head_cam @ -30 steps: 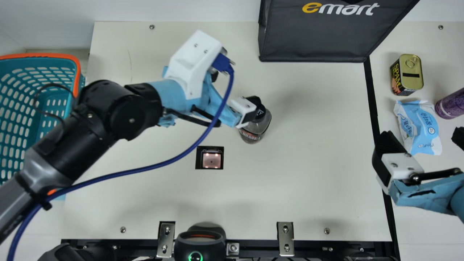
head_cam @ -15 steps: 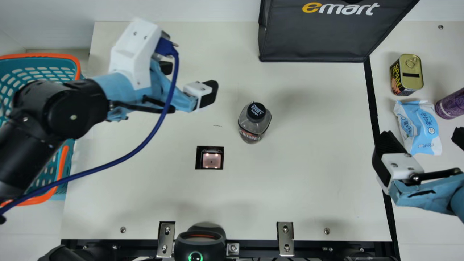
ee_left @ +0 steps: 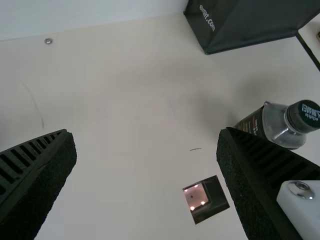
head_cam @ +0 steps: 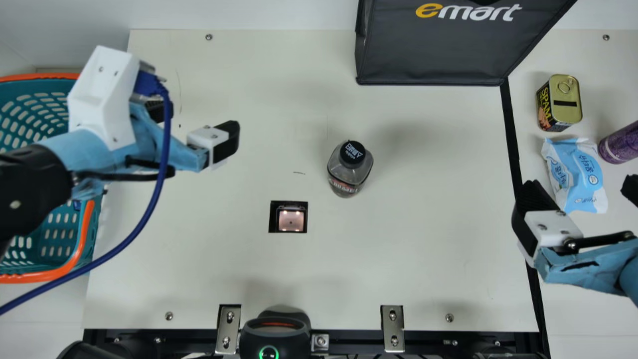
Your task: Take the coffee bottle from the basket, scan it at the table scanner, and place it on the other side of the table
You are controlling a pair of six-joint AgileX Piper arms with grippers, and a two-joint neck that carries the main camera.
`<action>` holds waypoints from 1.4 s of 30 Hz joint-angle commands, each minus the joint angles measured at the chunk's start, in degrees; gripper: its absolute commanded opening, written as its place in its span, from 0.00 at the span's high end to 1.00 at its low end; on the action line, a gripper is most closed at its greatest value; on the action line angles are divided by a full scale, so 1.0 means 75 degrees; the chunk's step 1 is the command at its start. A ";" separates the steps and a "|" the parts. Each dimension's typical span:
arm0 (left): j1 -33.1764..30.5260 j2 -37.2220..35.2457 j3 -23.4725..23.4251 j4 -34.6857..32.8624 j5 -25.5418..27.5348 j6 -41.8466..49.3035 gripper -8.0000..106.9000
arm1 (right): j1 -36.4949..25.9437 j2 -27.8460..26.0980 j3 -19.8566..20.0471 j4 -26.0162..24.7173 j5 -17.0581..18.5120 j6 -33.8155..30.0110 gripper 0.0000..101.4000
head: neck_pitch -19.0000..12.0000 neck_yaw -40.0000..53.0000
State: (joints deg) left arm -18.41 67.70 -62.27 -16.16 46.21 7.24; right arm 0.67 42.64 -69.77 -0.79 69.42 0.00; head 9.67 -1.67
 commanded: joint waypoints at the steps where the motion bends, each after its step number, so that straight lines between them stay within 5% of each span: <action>1: 0.0152 -0.0225 0.0085 0.0026 0.0126 0.0024 0.15 | 0.0000 0.0000 0.0000 0.0000 0.0000 0.0000 0.06 | -0.0233 0.0012; 26: 0.1091 -0.1502 0.0418 0.0816 0.0757 -0.0126 0.15 | 0.0003 0.0006 0.0000 -0.0002 -0.0005 0.0003 0.06 | -0.0233 0.0012; 42: 0.1091 -0.1502 0.0418 0.0816 0.0792 -0.0126 0.15 | 0.1255 0.0450 0.0363 0.0855 0.0065 -0.0744 0.06 | -0.0233 0.0012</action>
State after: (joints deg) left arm -10.23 56.43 -59.13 -10.03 52.15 6.30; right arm 9.51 45.80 -67.13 4.77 69.86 -5.27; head 9.58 -1.67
